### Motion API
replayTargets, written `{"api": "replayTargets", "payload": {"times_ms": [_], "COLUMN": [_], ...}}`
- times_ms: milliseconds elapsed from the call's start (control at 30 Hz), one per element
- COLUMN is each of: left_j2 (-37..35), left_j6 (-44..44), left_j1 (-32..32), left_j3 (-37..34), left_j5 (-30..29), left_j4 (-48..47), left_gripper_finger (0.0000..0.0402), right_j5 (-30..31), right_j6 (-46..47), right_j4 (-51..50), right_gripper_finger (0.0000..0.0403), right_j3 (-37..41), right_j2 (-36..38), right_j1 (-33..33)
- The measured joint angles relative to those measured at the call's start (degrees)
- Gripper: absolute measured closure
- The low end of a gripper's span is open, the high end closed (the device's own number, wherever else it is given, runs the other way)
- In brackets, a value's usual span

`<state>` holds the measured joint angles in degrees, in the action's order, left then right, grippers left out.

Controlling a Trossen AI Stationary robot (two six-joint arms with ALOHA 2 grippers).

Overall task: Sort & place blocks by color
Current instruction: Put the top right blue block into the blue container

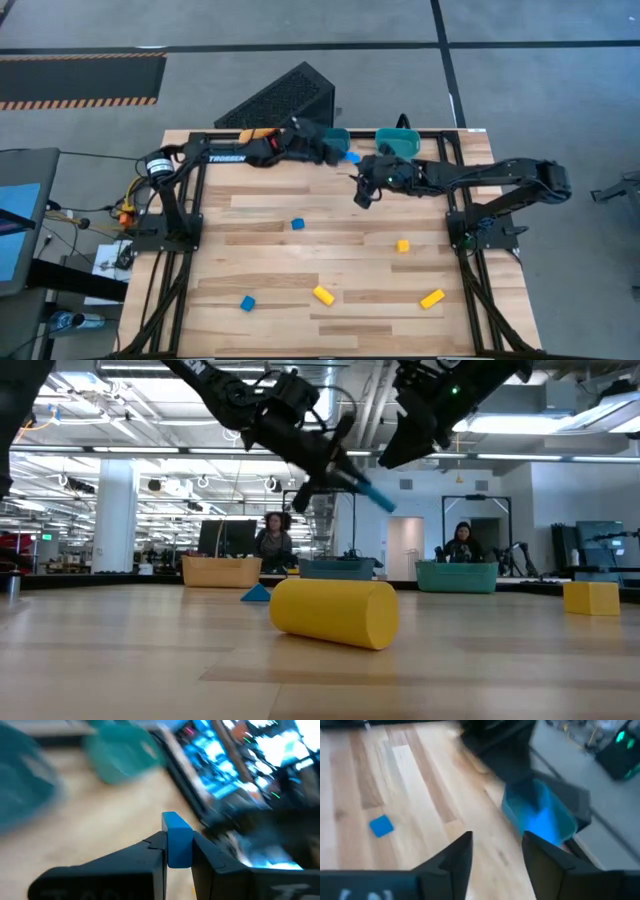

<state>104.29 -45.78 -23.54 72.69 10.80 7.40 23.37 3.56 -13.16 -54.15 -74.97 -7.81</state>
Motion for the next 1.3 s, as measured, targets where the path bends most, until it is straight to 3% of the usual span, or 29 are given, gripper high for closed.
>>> {"api": "replayTargets", "payload": {"times_ms": [167,367,767,933,1000,1200,1300], "left_j2": [-0.02,2.03,7.32,7.28,7.19,5.91,3.73], "left_j6": [5.85,13.41,16.08,17.47,18.17,19.35,21.61], "left_j1": [-5.08,-9.67,-12.52,-12.79,-13.06,-14.58,-15.24], "left_j3": [0.02,0.1,-0.02,-0.02,0.0,-0.02,-0.02], "left_j5": [-4.54,-9.92,-7.58,-8.06,-7.77,-3.58,-3.27], "left_j4": [-6.12,-9.87,-10.93,-9.2,-8.8,-8.65,-7.71], "left_gripper_finger": [0.0376,0.0376,0.037,0.0339,0.0317,0.0264,0.0255], "right_j5": [1.95,1.85,3.9,3.13,-1.55,-27.75,-35.2], "right_j6": [8.56,12.14,18.65,19.78,16.76,6.39,6.39], "right_j4": [-3.51,-7.58,-10.21,-11.3,-10.36,2.48,8.79], "right_gripper_finger": [0.0187,0.0198,0.0223,0.0225,0.0225,0.0238,0.0255], "right_j3": [0.0,0.0,0.0,0.0,0.0,0.0,0.0], "right_j2": [1.15,1.37,1.35,1.34,1.33,0.64,0.64], "right_j1": [-0.15,-0.01,-0.22,0.01,-0.11,-3.13,-5.92]}}
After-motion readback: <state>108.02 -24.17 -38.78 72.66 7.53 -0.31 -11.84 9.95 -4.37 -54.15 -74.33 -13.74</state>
